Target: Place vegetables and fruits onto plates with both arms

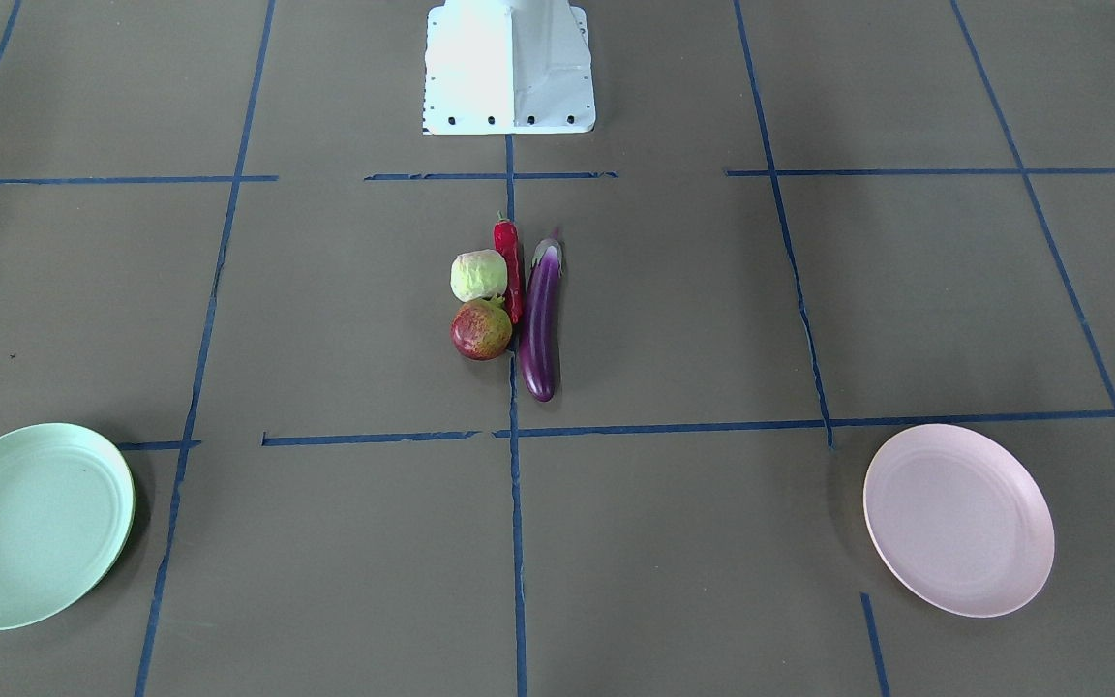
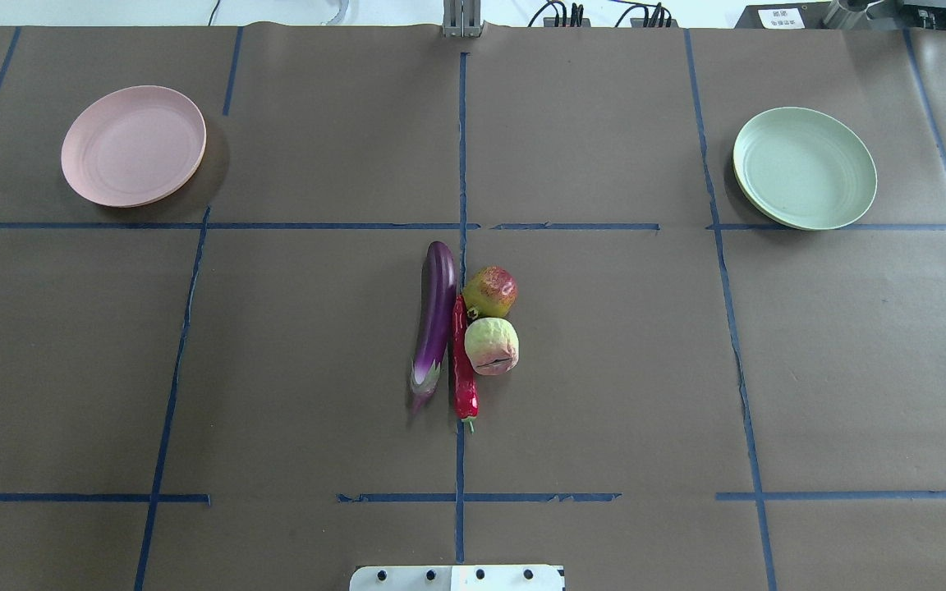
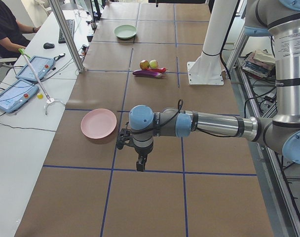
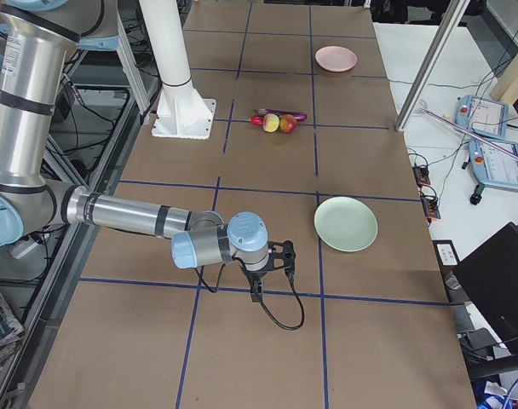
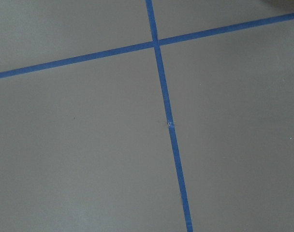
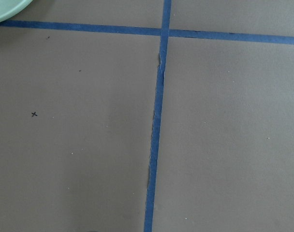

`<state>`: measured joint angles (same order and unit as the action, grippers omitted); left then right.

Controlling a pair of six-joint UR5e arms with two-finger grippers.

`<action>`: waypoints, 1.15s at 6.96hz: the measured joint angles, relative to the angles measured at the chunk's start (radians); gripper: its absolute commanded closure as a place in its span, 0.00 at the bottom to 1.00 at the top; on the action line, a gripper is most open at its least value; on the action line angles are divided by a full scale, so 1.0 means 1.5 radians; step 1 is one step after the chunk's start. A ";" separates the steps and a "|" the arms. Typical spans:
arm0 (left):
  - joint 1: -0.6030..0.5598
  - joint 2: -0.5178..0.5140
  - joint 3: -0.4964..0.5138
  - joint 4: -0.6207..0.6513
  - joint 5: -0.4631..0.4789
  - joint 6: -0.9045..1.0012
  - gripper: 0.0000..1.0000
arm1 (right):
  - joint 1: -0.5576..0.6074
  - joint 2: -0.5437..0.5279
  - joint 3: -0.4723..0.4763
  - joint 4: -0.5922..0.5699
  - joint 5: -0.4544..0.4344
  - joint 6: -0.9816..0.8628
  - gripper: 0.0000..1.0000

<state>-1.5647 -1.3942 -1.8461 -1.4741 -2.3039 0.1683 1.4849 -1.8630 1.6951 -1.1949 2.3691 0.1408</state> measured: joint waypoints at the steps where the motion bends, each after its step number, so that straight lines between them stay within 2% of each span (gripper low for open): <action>1: 0.000 0.001 0.002 0.000 0.000 0.000 0.00 | 0.000 0.000 0.000 0.000 0.000 0.001 0.00; 6: -0.001 0.003 0.008 -0.006 -0.009 0.003 0.00 | -0.002 0.000 0.000 0.009 0.002 0.003 0.00; 8: -0.001 0.006 -0.002 -0.009 -0.026 0.002 0.00 | -0.003 0.000 -0.002 0.031 0.027 0.006 0.00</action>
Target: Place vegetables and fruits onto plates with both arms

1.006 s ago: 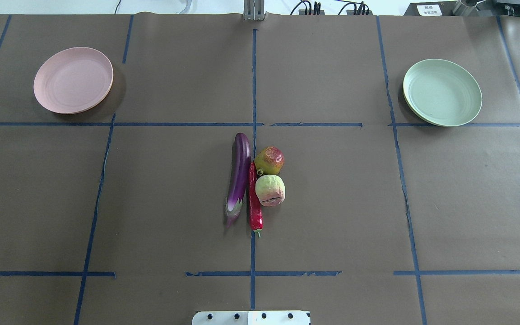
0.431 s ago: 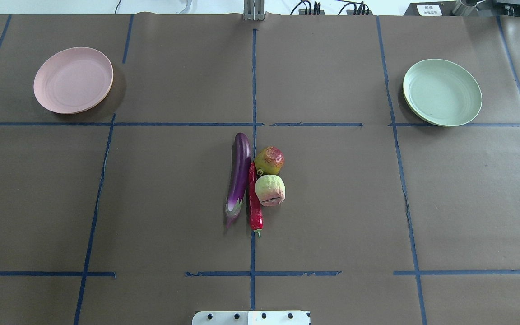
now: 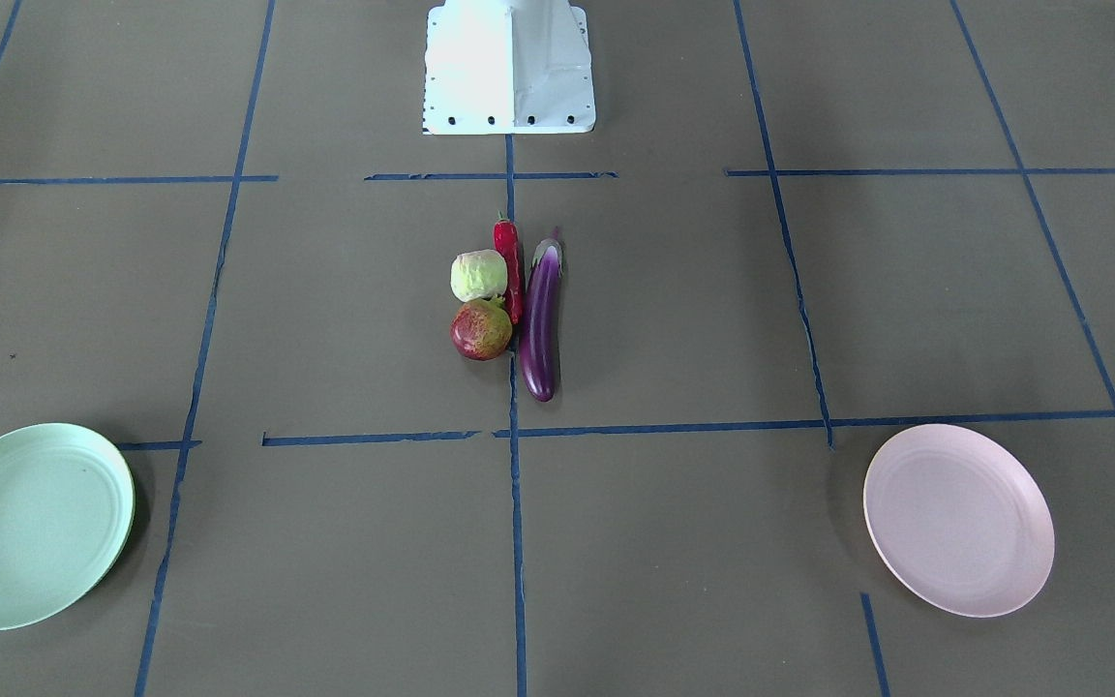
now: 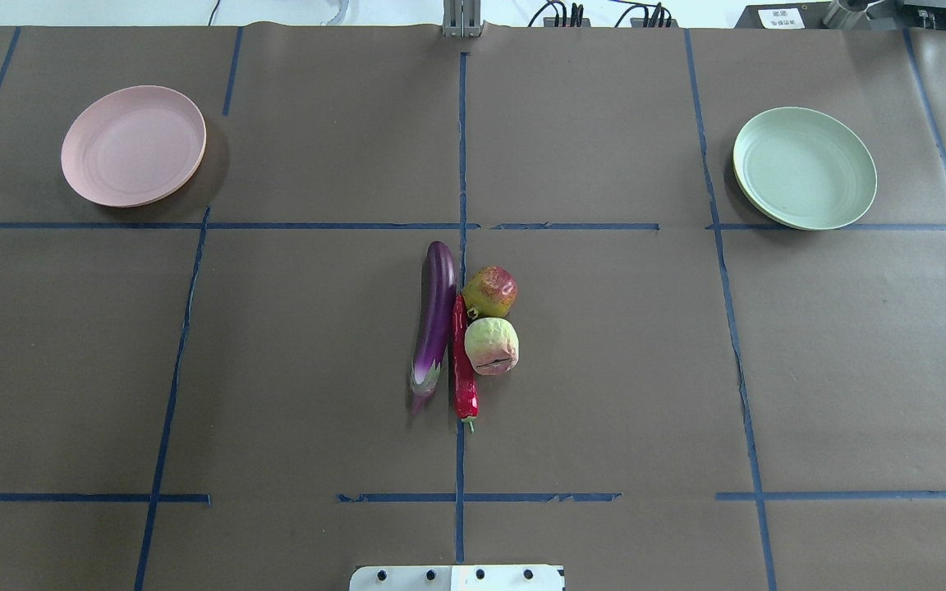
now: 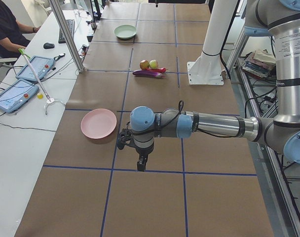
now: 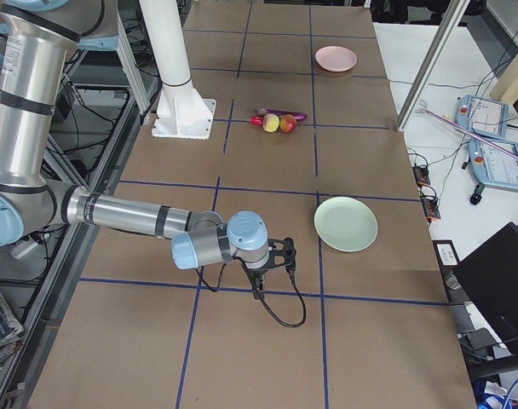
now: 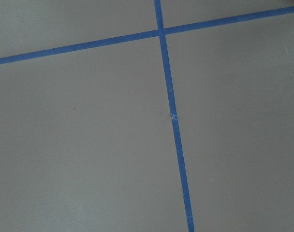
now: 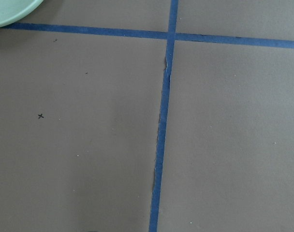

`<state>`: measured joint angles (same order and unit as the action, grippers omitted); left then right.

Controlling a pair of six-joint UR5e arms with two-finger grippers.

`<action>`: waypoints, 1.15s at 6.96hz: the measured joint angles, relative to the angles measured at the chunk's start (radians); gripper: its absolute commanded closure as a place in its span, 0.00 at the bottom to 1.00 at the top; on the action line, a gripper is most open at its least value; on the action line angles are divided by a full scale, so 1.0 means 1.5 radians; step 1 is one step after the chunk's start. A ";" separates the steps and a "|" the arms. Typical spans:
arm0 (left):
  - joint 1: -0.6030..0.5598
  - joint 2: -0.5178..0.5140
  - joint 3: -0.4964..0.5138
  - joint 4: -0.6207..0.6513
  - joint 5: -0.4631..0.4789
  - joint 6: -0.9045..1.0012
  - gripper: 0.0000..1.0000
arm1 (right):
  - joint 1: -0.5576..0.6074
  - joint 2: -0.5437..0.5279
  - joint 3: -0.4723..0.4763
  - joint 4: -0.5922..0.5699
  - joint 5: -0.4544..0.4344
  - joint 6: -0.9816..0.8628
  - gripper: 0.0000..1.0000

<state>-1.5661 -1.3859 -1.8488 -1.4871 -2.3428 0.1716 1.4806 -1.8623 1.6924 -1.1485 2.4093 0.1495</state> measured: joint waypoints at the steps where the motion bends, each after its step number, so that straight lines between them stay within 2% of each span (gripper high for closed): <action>1: 0.000 0.002 -0.005 -0.001 -0.021 -0.001 0.00 | -0.008 0.000 0.000 0.020 0.030 0.002 0.00; 3: 0.001 0.015 -0.024 -0.001 -0.042 -0.002 0.00 | -0.084 0.031 0.003 0.083 0.063 0.020 0.00; 4: 0.001 0.019 -0.028 -0.002 -0.045 -0.003 0.00 | -0.140 0.069 0.011 0.116 0.066 0.079 0.00; 5: 0.001 0.020 -0.030 -0.002 -0.046 -0.003 0.00 | -0.207 0.129 0.020 0.147 0.056 0.188 0.00; 6: 0.001 0.020 -0.030 -0.002 -0.046 -0.004 0.00 | -0.270 0.201 0.024 0.161 0.029 0.303 0.00; 8: 0.001 0.020 -0.031 -0.002 -0.047 -0.004 0.00 | -0.412 0.337 0.024 0.161 -0.101 0.488 0.00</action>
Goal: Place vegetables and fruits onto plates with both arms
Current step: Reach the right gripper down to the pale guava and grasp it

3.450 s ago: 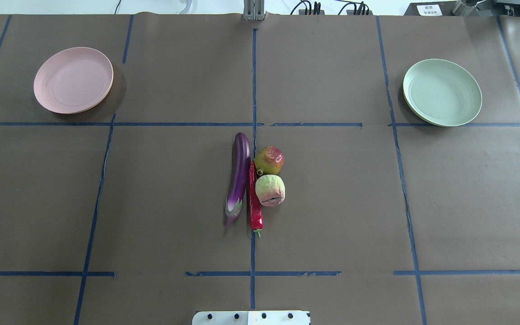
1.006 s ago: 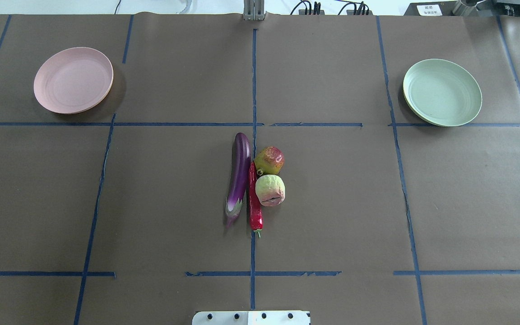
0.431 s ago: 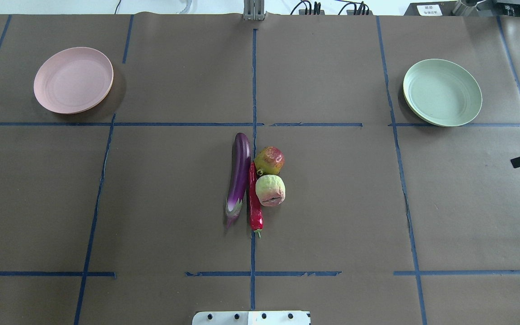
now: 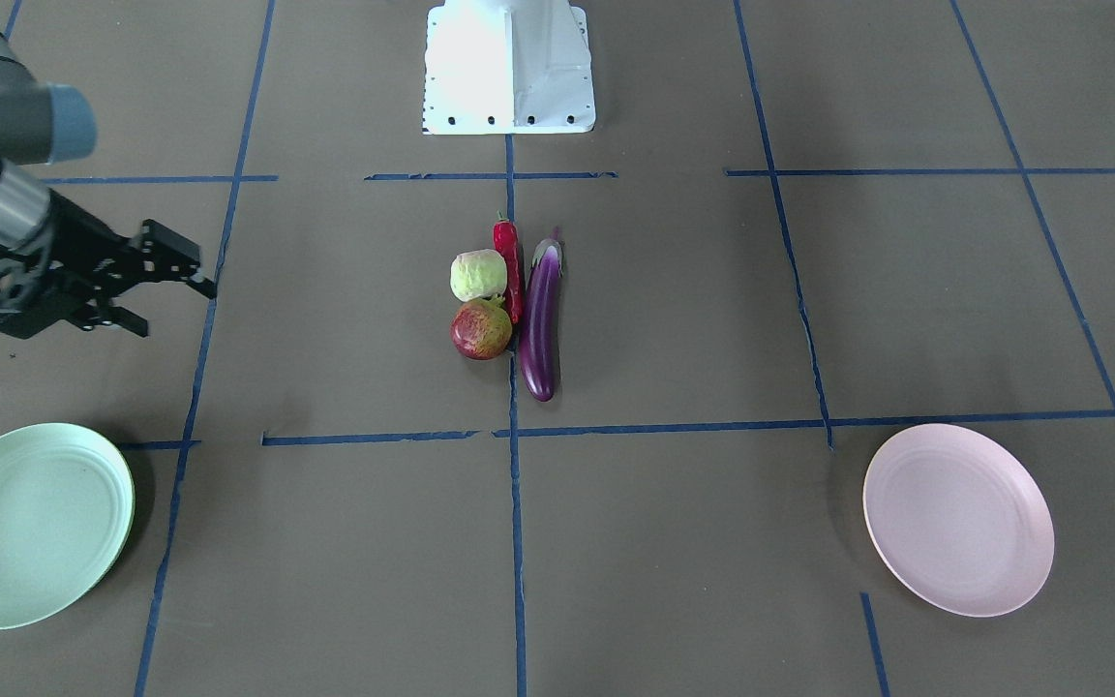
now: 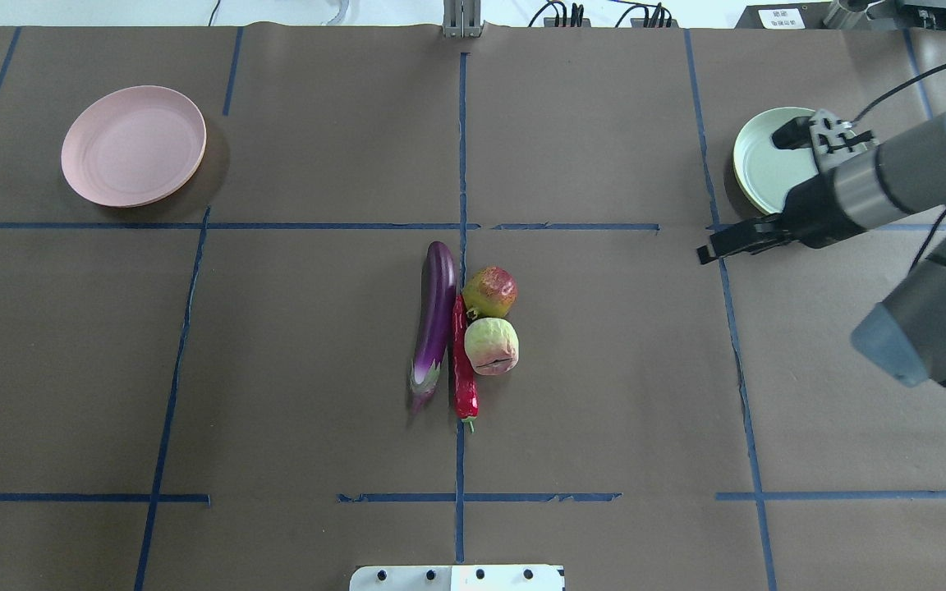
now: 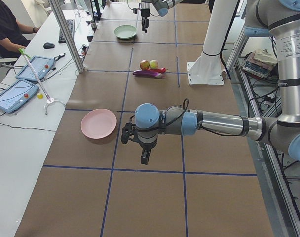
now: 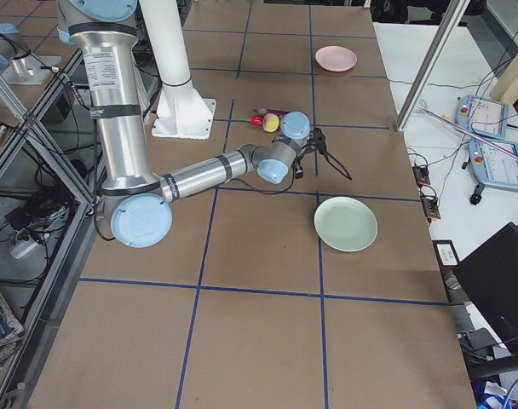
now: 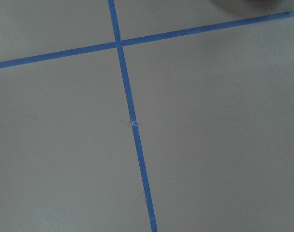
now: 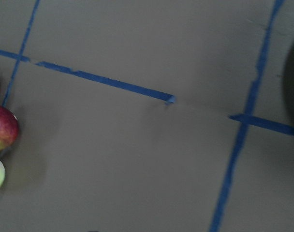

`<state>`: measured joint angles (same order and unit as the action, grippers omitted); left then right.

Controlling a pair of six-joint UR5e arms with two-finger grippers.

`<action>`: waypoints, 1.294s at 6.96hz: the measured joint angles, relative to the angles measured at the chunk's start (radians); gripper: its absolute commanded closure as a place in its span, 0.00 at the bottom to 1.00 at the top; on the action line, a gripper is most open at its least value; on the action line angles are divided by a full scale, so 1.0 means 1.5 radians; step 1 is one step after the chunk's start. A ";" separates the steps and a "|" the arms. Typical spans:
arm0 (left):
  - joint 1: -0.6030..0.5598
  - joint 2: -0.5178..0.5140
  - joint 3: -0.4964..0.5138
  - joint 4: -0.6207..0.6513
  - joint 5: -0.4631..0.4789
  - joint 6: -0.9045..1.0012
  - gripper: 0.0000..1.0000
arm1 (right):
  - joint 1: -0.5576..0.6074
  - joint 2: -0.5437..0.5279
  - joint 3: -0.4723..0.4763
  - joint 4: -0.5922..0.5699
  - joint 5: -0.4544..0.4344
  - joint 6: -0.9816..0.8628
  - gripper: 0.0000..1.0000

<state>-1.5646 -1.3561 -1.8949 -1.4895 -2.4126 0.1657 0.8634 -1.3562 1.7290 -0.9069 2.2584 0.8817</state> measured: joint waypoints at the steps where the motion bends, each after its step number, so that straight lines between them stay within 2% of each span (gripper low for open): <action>1: 0.000 0.000 0.000 0.000 0.000 -0.001 0.00 | -0.068 0.053 -0.002 -0.015 -0.081 0.062 0.00; 2: 0.000 -0.001 0.000 -0.003 0.000 -0.009 0.00 | -0.125 0.115 -0.003 -0.073 -0.165 0.101 0.00; 3: 0.001 -0.002 0.000 -0.010 0.000 -0.023 0.00 | -0.165 0.181 -0.003 -0.171 -0.230 0.117 0.01; 4: 0.002 -0.002 0.001 -0.018 0.000 -0.036 0.00 | -0.191 0.232 -0.004 -0.256 -0.267 0.123 0.02; 6: 0.002 -0.002 0.001 -0.024 0.000 -0.046 0.00 | -0.233 0.290 -0.006 -0.354 -0.311 0.204 0.06; 7: 0.002 -0.002 0.002 -0.024 0.001 -0.047 0.00 | -0.245 0.306 -0.007 -0.369 -0.324 0.240 0.01; 9: 0.002 -0.002 0.007 -0.024 0.000 -0.047 0.00 | -0.244 0.315 -0.008 -0.375 -0.309 0.261 0.00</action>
<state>-1.5616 -1.3591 -1.8848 -1.5263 -2.4121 0.0950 0.4971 -0.8843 1.7173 -1.4693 1.7955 1.2735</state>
